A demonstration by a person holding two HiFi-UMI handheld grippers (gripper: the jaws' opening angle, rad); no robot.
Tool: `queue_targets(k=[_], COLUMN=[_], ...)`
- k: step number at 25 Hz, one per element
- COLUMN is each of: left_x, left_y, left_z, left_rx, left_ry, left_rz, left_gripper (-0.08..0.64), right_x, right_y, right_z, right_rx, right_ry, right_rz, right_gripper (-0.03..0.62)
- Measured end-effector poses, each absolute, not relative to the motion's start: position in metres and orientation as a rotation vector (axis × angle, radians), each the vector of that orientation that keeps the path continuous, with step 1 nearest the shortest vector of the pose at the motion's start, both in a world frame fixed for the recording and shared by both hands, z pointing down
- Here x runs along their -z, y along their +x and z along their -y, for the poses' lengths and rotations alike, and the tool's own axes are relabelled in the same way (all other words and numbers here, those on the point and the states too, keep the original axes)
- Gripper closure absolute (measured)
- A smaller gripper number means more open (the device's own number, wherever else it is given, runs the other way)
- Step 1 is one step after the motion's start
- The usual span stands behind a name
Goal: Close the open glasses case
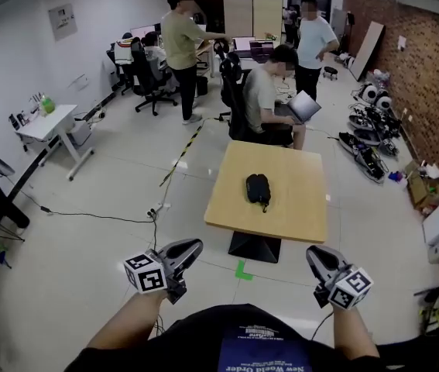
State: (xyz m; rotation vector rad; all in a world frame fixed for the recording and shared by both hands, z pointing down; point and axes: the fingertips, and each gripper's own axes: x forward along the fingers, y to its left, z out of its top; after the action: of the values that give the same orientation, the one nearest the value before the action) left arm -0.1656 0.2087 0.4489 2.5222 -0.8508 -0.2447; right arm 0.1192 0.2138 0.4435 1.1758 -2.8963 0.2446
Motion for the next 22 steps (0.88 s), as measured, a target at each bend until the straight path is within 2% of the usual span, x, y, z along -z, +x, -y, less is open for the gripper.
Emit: queue_targets(k=[10, 22], left_x=[-0.478, -0.530], left_y=[-0.141, -0.130], left_z=[-0.053, 0.183], left_rx=[0.181, -0.014], left_ry=[2.461, 2.450], left_rz=[0.831, 0.387], left_gripper=[0.555, 0.555], right_x=[-0.473, -0.465], right_y=[0.123, 0.100], right_z=[-0.061, 0.123], right_rx=[-0.339, -0.349], right_ry=[1.145, 1.525], right_rz=[2.862, 2.657], right_gripper=[0.577, 0.566])
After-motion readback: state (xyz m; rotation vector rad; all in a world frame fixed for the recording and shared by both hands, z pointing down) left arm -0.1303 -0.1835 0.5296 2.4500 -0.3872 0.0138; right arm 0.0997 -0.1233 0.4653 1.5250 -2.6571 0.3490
